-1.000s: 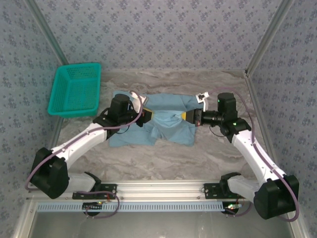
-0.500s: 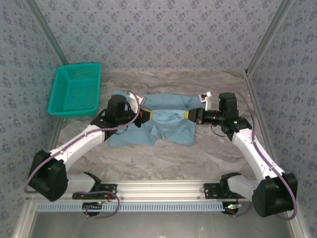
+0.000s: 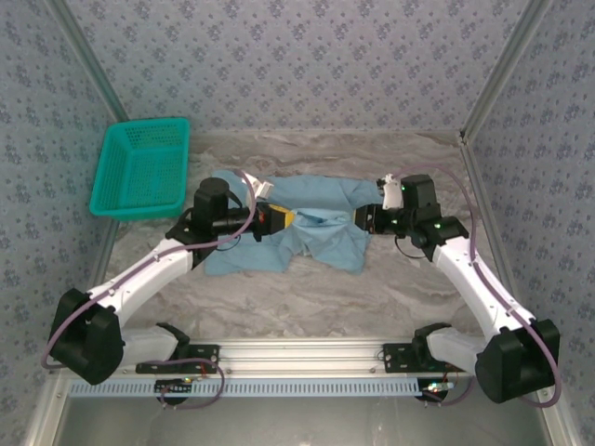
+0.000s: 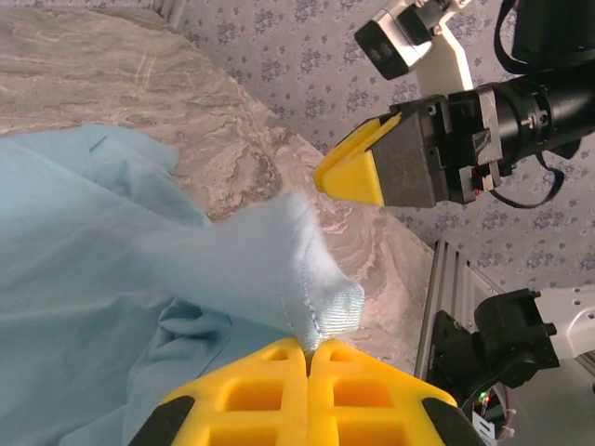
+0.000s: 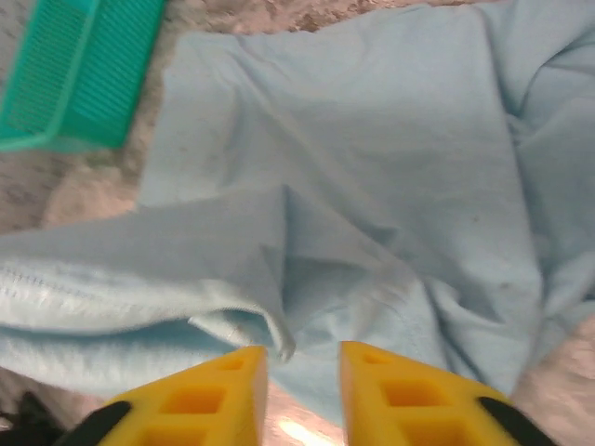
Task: Fold the inside-out t-shirt
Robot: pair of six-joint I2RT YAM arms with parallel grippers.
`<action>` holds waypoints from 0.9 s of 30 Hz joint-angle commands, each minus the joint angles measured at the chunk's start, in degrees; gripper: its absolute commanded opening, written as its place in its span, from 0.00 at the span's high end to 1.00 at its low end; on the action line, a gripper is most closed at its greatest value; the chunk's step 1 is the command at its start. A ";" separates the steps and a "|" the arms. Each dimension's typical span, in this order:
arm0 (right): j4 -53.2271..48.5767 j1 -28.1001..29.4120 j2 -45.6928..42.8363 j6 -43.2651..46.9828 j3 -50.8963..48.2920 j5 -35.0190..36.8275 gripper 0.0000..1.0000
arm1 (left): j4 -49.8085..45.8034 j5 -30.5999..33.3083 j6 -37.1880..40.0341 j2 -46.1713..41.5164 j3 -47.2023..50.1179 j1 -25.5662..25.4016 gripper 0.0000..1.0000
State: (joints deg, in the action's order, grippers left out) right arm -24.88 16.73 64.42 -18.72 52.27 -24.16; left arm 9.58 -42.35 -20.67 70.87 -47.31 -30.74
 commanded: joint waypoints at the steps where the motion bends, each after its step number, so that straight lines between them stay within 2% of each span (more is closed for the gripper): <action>1: -4.85 3.67 -1.98 6.20 1.51 8.15 0.66 | -1.22 0.90 -0.90 0.50 -3.35 -0.31 1.00; 5: -1.75 10.78 -3.60 9.27 0.11 10.07 0.53 | -2.20 1.20 -0.06 1.58 -4.39 -0.99 1.00; 10: 2.79 18.40 -0.86 11.78 -0.12 20.02 0.36 | -3.69 1.30 0.87 2.38 -5.68 -1.68 1.00; 17: 8.33 22.65 6.02 15.86 0.92 27.79 0.21 | -4.29 1.30 1.48 2.43 -5.85 -2.32 1.00; 20: 10.51 23.84 8.60 17.05 1.08 30.42 0.20 | -4.40 1.35 1.49 2.12 -5.77 -2.64 1.00; 23: 12.64 24.40 10.07 16.60 1.40 36.29 0.22 | -4.31 1.34 1.47 2.08 -5.67 -2.63 1.00; 27: 10.94 24.31 10.00 14.58 1.78 44.98 0.41 | -4.71 1.96 1.53 1.88 -5.61 -2.62 1.00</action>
State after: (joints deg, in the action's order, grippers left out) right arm -14.63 41.01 74.52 -3.64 52.36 11.31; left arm 4.67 -40.64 -20.03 73.23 -51.09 -33.04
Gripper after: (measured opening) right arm 0.624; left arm 0.039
